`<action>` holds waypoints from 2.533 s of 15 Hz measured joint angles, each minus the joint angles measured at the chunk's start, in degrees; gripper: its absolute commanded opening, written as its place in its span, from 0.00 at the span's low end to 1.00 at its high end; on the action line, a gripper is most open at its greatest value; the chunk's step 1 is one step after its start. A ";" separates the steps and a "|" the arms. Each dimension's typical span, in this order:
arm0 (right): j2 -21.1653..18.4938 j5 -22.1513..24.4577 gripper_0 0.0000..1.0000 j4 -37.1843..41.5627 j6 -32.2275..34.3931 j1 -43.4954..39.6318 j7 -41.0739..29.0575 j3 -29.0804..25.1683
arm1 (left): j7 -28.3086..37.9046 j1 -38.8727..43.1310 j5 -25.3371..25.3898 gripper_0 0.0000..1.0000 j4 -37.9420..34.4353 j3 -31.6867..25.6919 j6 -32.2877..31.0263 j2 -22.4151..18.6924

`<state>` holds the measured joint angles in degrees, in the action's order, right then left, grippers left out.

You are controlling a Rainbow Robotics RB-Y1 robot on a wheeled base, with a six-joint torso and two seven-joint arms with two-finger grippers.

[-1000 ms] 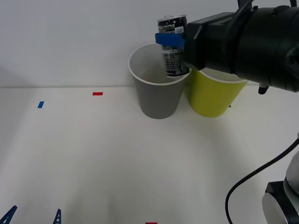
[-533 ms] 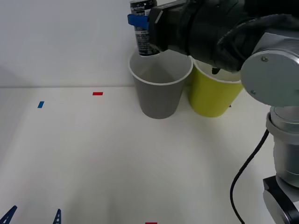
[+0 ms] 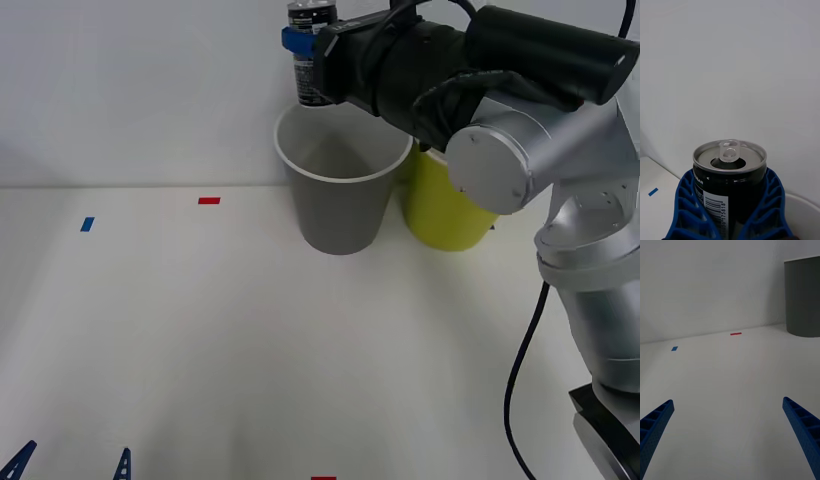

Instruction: Put cans in the gray bin and PET bottles in the light green bin.

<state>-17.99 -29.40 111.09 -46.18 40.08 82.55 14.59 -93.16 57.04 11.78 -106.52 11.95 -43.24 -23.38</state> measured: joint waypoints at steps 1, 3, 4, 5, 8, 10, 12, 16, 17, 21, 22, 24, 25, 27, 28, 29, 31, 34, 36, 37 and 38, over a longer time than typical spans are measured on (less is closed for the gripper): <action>-0.04 0.68 0.00 -1.16 1.45 0.00 0.02 0.43 | 0.00 0.00 0.00 1.00 0.00 0.00 0.00 0.00; -0.27 1.14 0.00 -4.20 5.38 0.00 0.03 0.92 | 0.00 0.00 0.00 1.00 0.00 0.00 0.00 0.00; -0.41 1.34 0.00 -5.80 7.27 0.00 0.09 1.16 | 0.00 0.00 0.00 1.00 0.00 0.00 0.00 0.00; -0.55 1.98 0.00 -7.11 8.72 0.00 0.18 1.53 | 0.00 0.00 0.00 1.00 0.00 0.00 0.00 0.00; -0.74 4.28 0.00 -9.24 10.71 0.00 -0.14 2.32 | 0.00 0.00 0.00 1.00 0.00 0.00 0.00 0.00; -0.74 4.34 0.00 -10.84 12.62 0.00 -0.32 2.68 | 0.00 0.00 0.00 1.00 0.00 0.00 0.00 0.00; -0.78 4.35 0.00 -13.03 15.71 0.00 -0.42 3.38 | 0.00 0.00 0.00 1.00 0.00 0.00 0.00 0.00; -1.37 4.35 0.00 -14.22 17.22 0.00 -0.45 3.94 | 0.00 0.00 0.00 1.00 0.00 0.00 0.00 0.00; -1.57 4.35 0.23 -14.24 17.47 0.00 -0.45 3.95 | 0.00 0.00 0.00 1.00 0.00 0.00 0.00 0.00; -1.95 4.35 1.00 -14.24 17.97 0.00 -0.66 3.89 | 0.00 0.00 0.00 1.00 0.00 0.00 0.00 0.00; -2.04 4.33 1.00 -14.20 18.00 0.00 -0.66 3.89 | 0.00 0.00 0.00 1.00 0.00 0.00 0.00 0.00; -2.28 4.05 1.00 -14.07 18.04 -0.05 -0.77 3.89 | 0.00 0.00 0.00 1.00 0.00 0.00 0.00 0.00; -2.40 3.86 1.00 -13.97 18.03 -0.05 -0.79 3.88 | 0.00 0.00 0.00 1.00 0.00 0.00 0.00 0.00; -2.71 3.48 1.00 -13.92 18.00 -0.05 -0.79 3.88 | 0.00 0.00 0.00 1.00 0.00 0.00 0.00 0.00; -2.84 3.28 1.00 -13.91 18.00 -0.04 -0.76 3.88 | 0.00 0.00 0.00 1.00 0.00 0.00 0.00 0.00; -3.00 3.09 1.00 -13.91 18.00 -0.06 -0.69 3.88 | 0.00 0.00 0.00 1.00 0.00 0.00 0.00 0.00; -3.37 2.64 1.00 -13.90 18.02 -0.07 -0.47 3.88 | 0.00 0.00 0.00 1.00 0.00 0.00 0.00 0.00; -4.29 1.93 1.00 -13.36 17.66 -0.13 -0.44 3.86 | 0.00 0.00 0.00 1.00 0.00 0.00 0.00 0.00; -4.89 1.57 1.00 -10.38 13.42 -0.69 -0.73 2.99 | 0.00 0.00 0.00 1.00 0.00 0.00 0.00 0.00; -4.93 1.43 1.00 -7.36 8.74 -1.31 -0.82 1.83 | 0.00 0.00 0.00 1.00 0.00 0.00 0.00 0.00; -4.93 1.19 1.00 -3.15 3.91 -2.30 -0.93 0.37 | 0.00 0.00 0.00 1.00 0.00 0.00 0.00 0.00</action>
<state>-22.92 -28.21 107.94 -42.27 37.78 81.62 14.96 -93.16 57.04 11.78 -106.52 11.95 -43.24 -23.38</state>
